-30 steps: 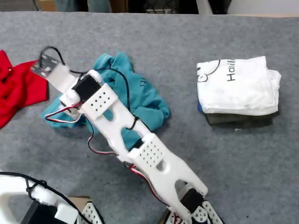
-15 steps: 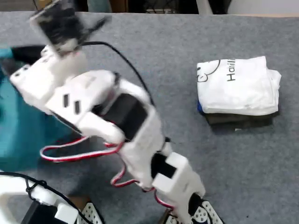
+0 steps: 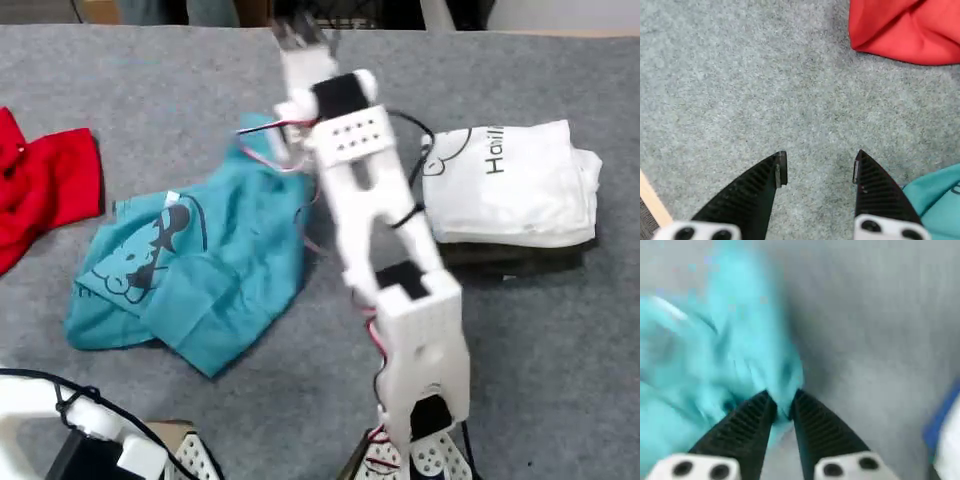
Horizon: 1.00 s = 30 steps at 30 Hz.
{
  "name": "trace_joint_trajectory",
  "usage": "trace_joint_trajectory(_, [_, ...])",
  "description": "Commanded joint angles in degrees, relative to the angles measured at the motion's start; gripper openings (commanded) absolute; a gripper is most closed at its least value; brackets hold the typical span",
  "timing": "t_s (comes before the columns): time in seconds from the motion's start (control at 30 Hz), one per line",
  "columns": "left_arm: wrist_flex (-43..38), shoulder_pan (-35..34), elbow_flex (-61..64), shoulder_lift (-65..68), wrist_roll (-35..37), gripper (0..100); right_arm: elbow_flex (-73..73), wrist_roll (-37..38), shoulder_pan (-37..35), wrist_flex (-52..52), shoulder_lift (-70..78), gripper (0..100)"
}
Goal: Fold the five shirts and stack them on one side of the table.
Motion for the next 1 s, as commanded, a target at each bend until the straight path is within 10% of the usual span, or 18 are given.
trace_joint_trajectory(0.0, [1.3, 2.8, -3.0, -0.5, -0.2, 23, 6.5, 6.5, 7.0, 0.9, 2.2, 1.4])
trace_joint_trajectory(0.17, [6.7, 11.7, -3.6, -0.6, 2.3, 23, 11.6, 16.4, 12.1, 1.9, 3.7, 3.7])
trace_joint_trajectory(0.47, [14.5, 42.9, -13.6, 1.9, 15.3, 23, 11.2, 21.8, 12.1, 1.9, -10.6, 38.7])
trace_joint_trajectory(0.97, [10.6, 61.3, -19.7, 35.8, 22.7, 9, 0.2, 3.7, 2.5, -4.8, -12.9, 16.6])
